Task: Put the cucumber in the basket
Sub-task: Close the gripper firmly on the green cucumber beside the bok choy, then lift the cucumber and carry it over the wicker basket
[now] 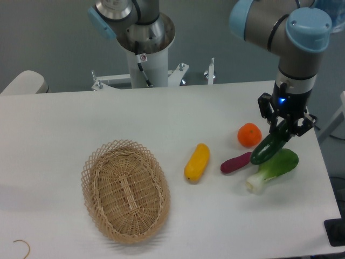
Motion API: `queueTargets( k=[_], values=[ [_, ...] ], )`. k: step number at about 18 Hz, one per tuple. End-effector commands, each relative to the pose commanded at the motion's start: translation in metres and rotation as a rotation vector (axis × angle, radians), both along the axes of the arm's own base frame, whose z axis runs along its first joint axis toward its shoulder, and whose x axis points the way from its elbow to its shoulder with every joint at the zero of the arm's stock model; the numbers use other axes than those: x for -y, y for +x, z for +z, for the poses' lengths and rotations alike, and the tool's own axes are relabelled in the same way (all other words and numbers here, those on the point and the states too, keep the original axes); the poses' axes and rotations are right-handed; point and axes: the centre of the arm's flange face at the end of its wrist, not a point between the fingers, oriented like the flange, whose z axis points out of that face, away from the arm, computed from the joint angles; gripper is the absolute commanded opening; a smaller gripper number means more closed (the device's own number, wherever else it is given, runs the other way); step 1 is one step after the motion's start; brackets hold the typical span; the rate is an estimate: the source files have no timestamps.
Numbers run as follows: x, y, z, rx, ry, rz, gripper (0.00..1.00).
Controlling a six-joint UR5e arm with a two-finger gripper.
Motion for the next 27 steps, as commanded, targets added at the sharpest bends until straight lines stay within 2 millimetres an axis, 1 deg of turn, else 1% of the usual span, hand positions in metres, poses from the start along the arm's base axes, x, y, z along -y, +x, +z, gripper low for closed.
queueTargets(
  k=[3, 5, 7, 8, 10, 12, 14, 17, 19, 20, 22, 23, 25, 26, 27],
  values=[
    [-0.001, 0.0, -0.004, 0.005, -0.003, 0.0, 0.31],
    [-0.006, 0.001, -0.007, 0.012, -0.001, 0.006, 0.31],
    [-0.009, 0.001, -0.007, 0.018, 0.011, 0.048, 0.31],
    [-0.017, 0.006, -0.007, 0.021, 0.017, 0.056, 0.31],
    [-0.044, 0.024, -0.008, 0.016, 0.027, 0.061, 0.31],
    [-0.071, 0.046, -0.003, 0.012, 0.056, 0.117, 0.31],
    [-0.097, 0.072, 0.002, 0.03, 0.086, 0.2, 0.31],
    [-0.128, 0.113, 0.004, 0.057, 0.106, 0.266, 0.32],
    [-0.144, 0.15, -0.012, 0.102, 0.094, 0.298, 0.32],
    [-0.149, 0.17, -0.019, 0.119, 0.086, 0.313, 0.32],
    [-0.152, 0.204, -0.044, 0.164, 0.053, 0.331, 0.32],
    [-0.155, 0.218, -0.054, 0.173, 0.043, 0.321, 0.32],
    [-0.168, 0.245, -0.074, 0.187, 0.04, 0.32, 0.32],
    [-0.171, 0.255, -0.08, 0.189, 0.045, 0.338, 0.32],
    [-0.174, 0.26, -0.083, 0.193, 0.063, 0.358, 0.32]
  ],
)
